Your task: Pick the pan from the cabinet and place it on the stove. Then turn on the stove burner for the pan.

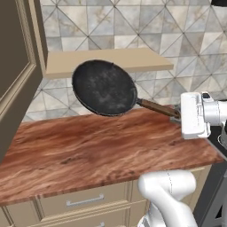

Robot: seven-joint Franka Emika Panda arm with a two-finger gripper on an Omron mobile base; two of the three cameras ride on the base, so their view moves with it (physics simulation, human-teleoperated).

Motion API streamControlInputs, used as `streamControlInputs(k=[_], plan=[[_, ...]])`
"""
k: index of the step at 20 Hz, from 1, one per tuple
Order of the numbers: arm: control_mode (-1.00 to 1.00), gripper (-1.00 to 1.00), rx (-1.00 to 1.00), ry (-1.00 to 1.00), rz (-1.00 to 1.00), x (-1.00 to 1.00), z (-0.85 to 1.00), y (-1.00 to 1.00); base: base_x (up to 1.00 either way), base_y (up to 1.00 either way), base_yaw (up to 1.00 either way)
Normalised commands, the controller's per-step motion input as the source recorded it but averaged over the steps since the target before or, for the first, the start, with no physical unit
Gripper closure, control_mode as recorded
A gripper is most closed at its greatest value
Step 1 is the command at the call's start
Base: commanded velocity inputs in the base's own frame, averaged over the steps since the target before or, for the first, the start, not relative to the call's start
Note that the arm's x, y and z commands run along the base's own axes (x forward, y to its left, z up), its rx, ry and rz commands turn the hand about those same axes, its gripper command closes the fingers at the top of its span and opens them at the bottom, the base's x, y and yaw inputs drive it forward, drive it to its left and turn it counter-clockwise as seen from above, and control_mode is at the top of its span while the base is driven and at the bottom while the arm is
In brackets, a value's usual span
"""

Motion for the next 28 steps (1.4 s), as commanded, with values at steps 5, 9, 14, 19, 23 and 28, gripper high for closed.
streamControlInputs(k=[5, 9, 14, 19, 23, 28], plan=[[-1.0, 1.0, 0.02, 0.0, -0.02, 0.0, -0.01, -0.16, 0.01, -0.07, -0.01], [-1.0, 1.0, 0.03, 0.0, -0.03, 0.0, 0.0, -0.47, 0.0, 0.0, 0.0], [-1.0, 1.0, 0.02, 0.01, -0.02, 0.0, 0.0, -0.64, 0.0, 0.0, 0.0], [-1.0, 1.0, 0.01, 0.04, 0.0, 0.0, 0.0, -0.76, 0.0, 0.0, 0.0], [-1.0, 1.0, 0.01, 0.07, 0.0, 0.0, 0.0, -0.76, 0.0, 0.0, 0.0], [-1.0, 1.0, 0.0, 0.09, 0.0, -0.02, -0.08, -0.69, 0.0, 0.0, 0.0]])
